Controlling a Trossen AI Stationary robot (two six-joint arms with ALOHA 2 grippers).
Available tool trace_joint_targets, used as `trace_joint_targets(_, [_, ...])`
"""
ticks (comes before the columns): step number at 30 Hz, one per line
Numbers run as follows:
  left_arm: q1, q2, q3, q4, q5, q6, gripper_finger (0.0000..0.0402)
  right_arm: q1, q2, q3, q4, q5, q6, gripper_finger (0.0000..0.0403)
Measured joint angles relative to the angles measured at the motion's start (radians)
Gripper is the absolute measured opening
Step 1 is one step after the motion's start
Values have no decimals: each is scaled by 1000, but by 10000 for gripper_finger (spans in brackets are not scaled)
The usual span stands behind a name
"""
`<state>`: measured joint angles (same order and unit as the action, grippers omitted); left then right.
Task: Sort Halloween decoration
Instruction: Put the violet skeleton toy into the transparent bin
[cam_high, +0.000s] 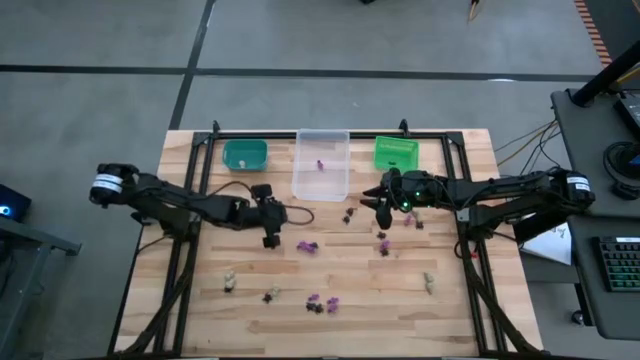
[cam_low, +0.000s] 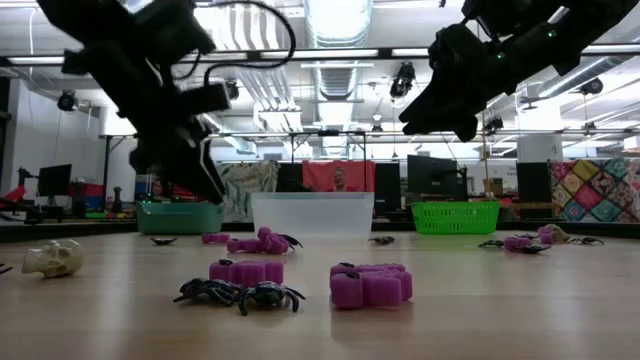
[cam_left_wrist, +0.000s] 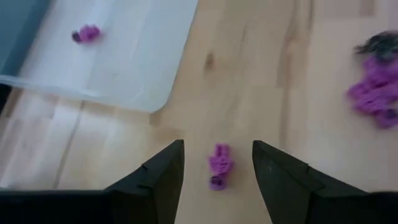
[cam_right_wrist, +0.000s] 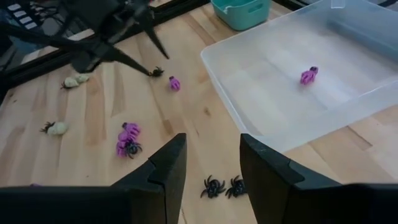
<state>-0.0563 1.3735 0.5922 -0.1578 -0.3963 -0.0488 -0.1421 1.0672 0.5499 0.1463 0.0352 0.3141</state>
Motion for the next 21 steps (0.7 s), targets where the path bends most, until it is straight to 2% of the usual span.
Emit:
trace_joint_targets(7, [116,0,-125,194,155,50,169,0,0,0,0,29,0,135])
trace_joint_targets(21, [124,0,-218,337,164,39,168,0,1,0,-1,47,-19,130])
